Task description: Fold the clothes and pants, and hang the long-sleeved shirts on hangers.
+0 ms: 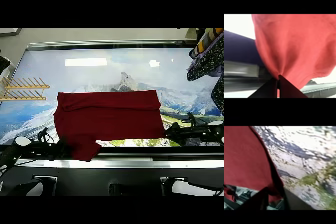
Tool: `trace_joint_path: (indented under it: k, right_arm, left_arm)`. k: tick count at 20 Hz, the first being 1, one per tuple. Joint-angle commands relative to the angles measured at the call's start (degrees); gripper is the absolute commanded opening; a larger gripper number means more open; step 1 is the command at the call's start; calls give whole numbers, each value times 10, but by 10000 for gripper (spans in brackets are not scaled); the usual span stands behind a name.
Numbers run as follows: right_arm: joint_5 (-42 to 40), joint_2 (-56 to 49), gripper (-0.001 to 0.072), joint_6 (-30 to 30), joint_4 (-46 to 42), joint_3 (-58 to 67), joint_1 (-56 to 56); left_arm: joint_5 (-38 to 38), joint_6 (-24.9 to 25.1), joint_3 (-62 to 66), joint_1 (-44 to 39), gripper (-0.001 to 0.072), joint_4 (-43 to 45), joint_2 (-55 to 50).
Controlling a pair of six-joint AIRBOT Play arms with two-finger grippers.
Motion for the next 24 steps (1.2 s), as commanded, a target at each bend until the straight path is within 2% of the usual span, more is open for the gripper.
trace_joint_path:
  k: [1,4,7,11,15,17,19,22,24]
  right_arm:
    - [-10,3,42,7,1,-3,24]
    - [9,41,29,7,2,-2,24]
    - [43,106,29,23,-12,-2,24]
    - [102,205,28,105,-123,-2,24]
    - [127,295,27,123,-144,-2,35]
    - [125,305,27,120,-145,-2,89]
    - [77,294,27,132,-161,5,153]
    - [-6,255,27,183,-203,51,207]
    - [-31,210,27,201,-218,99,210]
  left_arm:
    - [1,0,12,0,15,0,0]
    - [-23,0,48,1,15,28,3]
    - [-98,-7,115,1,15,89,9]
    - [-180,-72,178,1,15,193,76]
    - [-240,-114,187,0,14,219,177]
    - [-234,-111,193,0,14,201,189]
    - [-209,-86,215,-1,13,188,158]
    - [-179,-48,285,-2,13,178,59]
    - [-168,-26,346,-2,14,179,-14]
